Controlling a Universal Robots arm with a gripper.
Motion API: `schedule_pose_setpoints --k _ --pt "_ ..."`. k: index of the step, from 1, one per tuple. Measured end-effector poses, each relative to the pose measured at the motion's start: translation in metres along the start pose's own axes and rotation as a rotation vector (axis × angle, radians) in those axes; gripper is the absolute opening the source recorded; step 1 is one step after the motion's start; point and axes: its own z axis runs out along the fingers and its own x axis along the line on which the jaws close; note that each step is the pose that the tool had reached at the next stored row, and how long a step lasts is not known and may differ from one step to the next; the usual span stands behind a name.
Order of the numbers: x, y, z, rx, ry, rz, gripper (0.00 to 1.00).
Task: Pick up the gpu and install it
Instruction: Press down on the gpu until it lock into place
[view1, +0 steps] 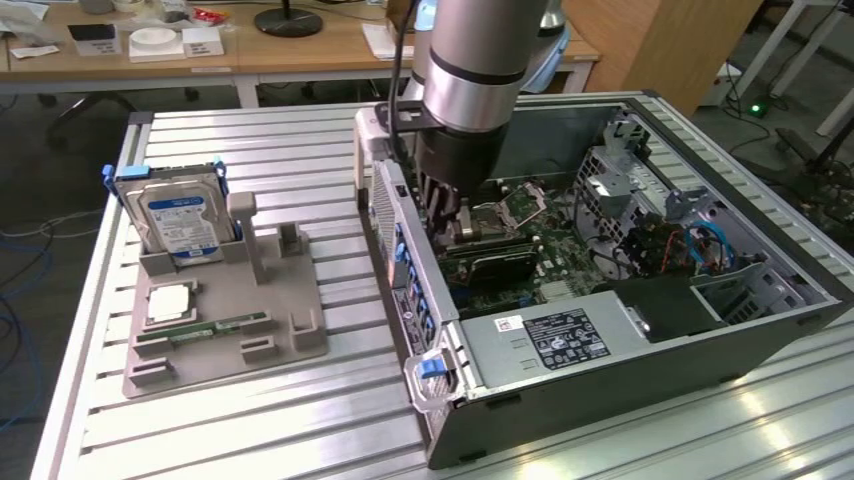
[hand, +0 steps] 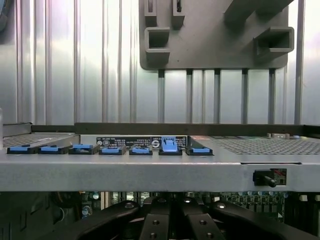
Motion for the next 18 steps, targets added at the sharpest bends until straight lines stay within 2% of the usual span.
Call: schedule_pose_setpoints --k 5,9,12,18 --pt "0.000 -0.0006 0.0038 -0.0003 0.0026 0.000 0.10" --pt "0.000 -0.0088 0.0063 -0.0008 0.0031 0.000 0.10" --pt "0.000 -0.0133 0.0062 -0.0033 0.0032 0.000 0.10" --pt "-0.004 -0.0131 -0.0024 -0.0050 0.0057 0.000 0.10"
